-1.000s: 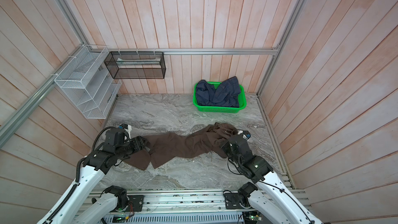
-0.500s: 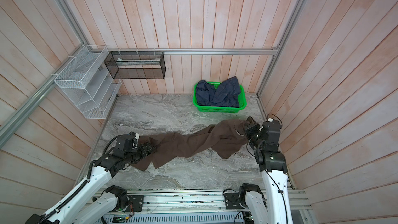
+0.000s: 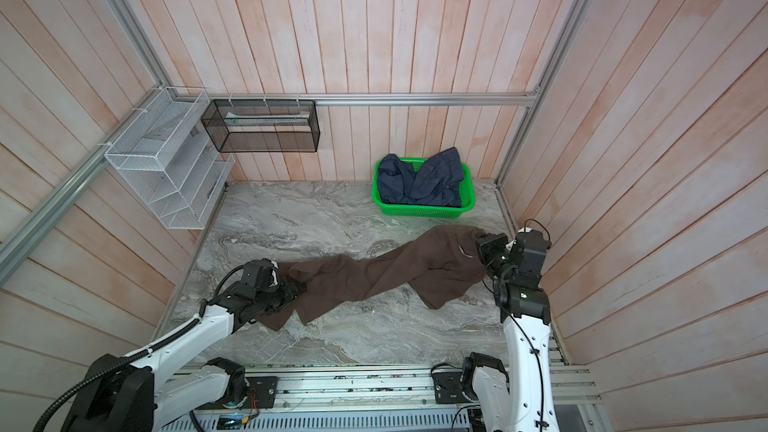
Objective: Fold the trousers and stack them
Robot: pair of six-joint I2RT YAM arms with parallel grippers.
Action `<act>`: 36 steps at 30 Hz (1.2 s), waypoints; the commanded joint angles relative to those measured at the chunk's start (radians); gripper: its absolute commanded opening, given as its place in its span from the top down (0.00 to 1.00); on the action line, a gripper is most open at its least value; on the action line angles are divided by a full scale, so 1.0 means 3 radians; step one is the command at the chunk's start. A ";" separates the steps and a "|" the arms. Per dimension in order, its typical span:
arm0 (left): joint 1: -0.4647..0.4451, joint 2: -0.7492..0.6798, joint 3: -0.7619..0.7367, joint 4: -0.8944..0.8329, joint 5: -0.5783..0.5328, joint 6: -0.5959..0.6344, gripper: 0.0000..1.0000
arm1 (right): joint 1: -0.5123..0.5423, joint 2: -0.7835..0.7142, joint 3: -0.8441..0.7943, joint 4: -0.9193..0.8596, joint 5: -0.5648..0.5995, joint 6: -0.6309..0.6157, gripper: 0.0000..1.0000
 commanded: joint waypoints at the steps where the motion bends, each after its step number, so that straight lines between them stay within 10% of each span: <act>1: -0.0005 -0.0063 0.0185 -0.0002 -0.0360 0.0121 0.90 | -0.0092 -0.0002 0.0013 0.0219 -0.0092 0.0033 1.00; 11: 0.0250 -0.1711 0.1208 -0.1472 -0.1682 0.0400 1.00 | -0.0333 -0.0007 0.0178 0.0325 -0.0332 0.0235 1.00; 27: 0.0271 -0.1943 0.2671 -0.2216 -0.2920 0.0795 1.00 | -0.0505 -0.0267 0.0837 0.0089 -0.0773 0.0635 1.00; 36: 0.0303 -0.0879 0.2393 -0.2095 -0.1890 0.0997 1.00 | -0.0666 -0.0154 0.0116 0.0463 -0.0754 0.0798 1.00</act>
